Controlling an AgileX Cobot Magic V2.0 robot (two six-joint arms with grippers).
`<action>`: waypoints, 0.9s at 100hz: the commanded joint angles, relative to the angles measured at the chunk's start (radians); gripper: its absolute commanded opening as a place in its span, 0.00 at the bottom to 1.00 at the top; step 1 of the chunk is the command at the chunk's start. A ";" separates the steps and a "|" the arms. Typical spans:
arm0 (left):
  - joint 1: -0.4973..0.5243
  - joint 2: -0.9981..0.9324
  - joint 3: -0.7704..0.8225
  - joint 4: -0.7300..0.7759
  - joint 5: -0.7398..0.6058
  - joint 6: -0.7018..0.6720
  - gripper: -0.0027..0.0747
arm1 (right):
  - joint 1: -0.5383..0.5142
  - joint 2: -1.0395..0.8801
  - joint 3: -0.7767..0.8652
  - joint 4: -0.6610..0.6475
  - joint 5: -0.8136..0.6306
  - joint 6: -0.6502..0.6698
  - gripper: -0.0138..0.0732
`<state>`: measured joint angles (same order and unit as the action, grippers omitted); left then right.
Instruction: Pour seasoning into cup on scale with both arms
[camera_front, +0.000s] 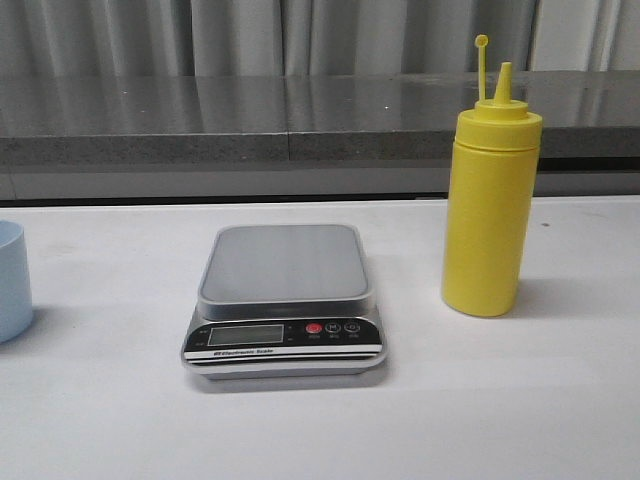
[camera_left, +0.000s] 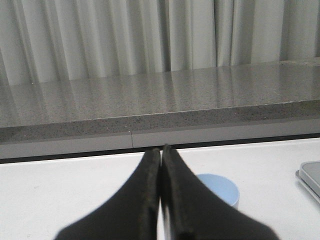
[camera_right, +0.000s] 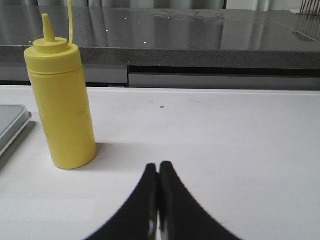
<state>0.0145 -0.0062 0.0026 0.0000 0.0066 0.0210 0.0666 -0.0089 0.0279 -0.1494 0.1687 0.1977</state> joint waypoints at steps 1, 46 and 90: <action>0.002 -0.029 0.006 -0.006 -0.081 -0.012 0.01 | -0.007 -0.016 0.000 -0.004 -0.077 -0.007 0.02; 0.002 -0.016 -0.099 -0.006 -0.064 -0.012 0.01 | -0.007 -0.016 0.000 -0.004 -0.077 -0.007 0.02; 0.002 0.421 -0.595 -0.007 0.452 -0.012 0.01 | -0.007 -0.016 0.000 -0.004 -0.077 -0.007 0.02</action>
<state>0.0145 0.3097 -0.4776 0.0000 0.4283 0.0210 0.0666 -0.0089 0.0279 -0.1494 0.1687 0.1977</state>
